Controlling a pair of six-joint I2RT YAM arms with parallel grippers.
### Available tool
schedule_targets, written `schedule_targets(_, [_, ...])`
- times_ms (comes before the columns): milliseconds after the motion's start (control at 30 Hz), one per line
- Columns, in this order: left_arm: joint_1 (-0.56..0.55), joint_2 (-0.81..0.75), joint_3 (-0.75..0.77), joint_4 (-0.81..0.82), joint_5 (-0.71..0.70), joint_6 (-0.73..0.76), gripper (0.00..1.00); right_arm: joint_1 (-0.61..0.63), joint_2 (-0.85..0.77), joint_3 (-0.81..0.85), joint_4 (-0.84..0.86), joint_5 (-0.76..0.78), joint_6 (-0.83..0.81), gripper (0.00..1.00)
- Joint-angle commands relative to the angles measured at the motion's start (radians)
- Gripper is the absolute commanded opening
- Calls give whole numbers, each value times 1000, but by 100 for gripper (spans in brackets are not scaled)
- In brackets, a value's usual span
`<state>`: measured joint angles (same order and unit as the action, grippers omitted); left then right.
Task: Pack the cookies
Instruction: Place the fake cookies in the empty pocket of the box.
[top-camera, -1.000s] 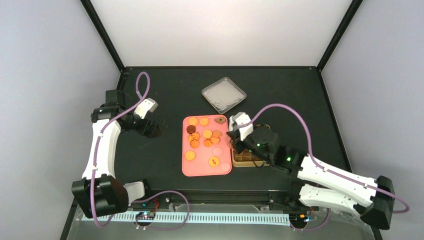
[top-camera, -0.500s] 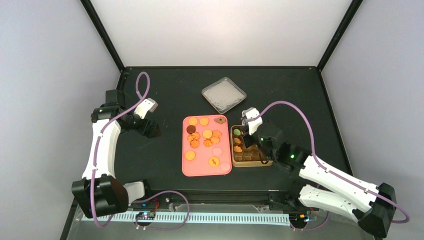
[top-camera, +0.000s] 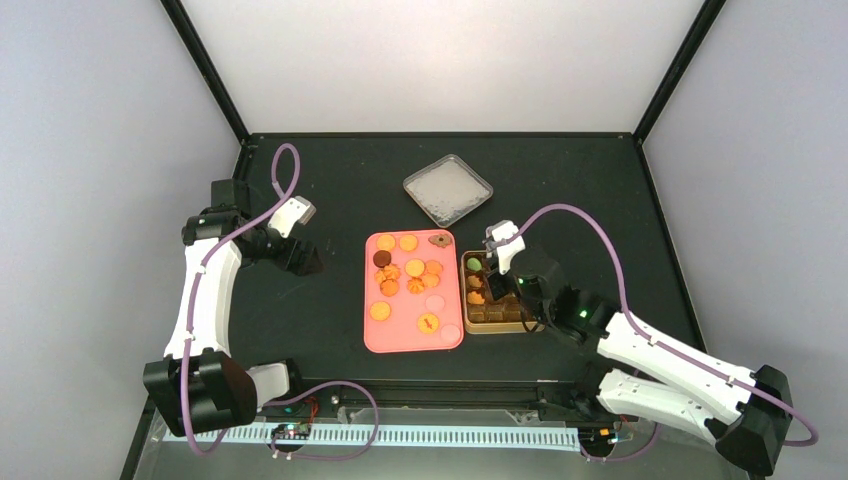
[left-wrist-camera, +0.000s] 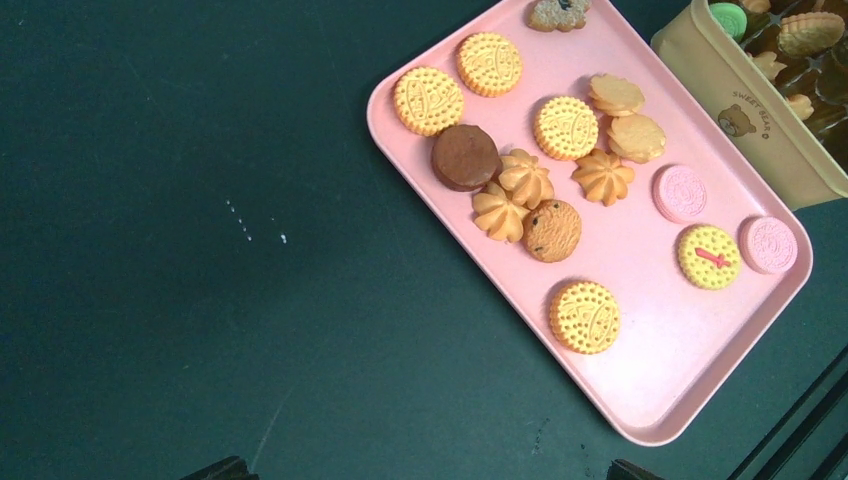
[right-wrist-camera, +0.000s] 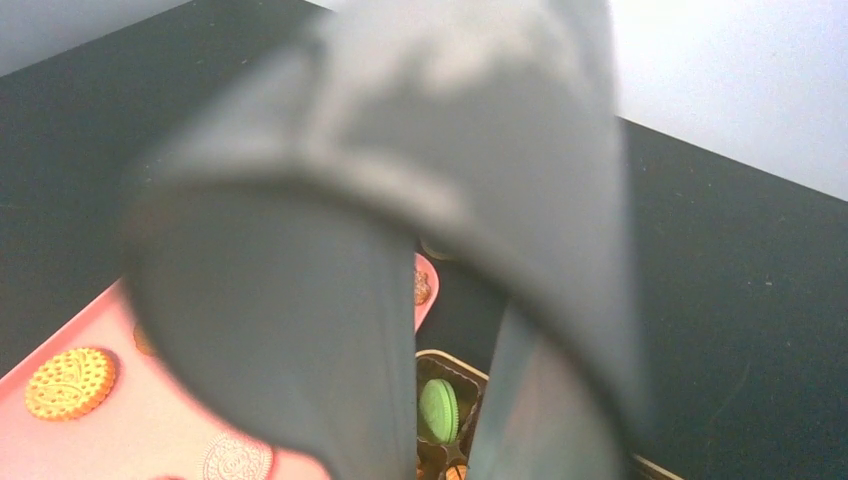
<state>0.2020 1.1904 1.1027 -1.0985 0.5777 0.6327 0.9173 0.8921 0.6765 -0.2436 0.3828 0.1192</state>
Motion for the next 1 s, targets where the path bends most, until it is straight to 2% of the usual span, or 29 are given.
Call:
schedule_targets(0, [7,-8,16,3,-6,-4,94,-8,-19,3,-4,10,16,21])
schedule_targets(167, [7,-12,14,6,-6,-5,94,-8,-24,9,-13,-7,11,27])
schedule_targets(500, [7,-14,11,6,-7,-2,94,-8,-41,32,-16,-4,-17,23])
schedule_targets(667, [7,-12,11,6,-9,-4,94,-6,-33,65,-9,-70,-47,22])
schedule_targets(833, [7,-13,14,11,-18,-10,94,30,29,146,39,-129,-58,23])
schedule_targets(967, [7,-16,16,14,-41,-23,95,102,142,222,123,-169,-65,24])
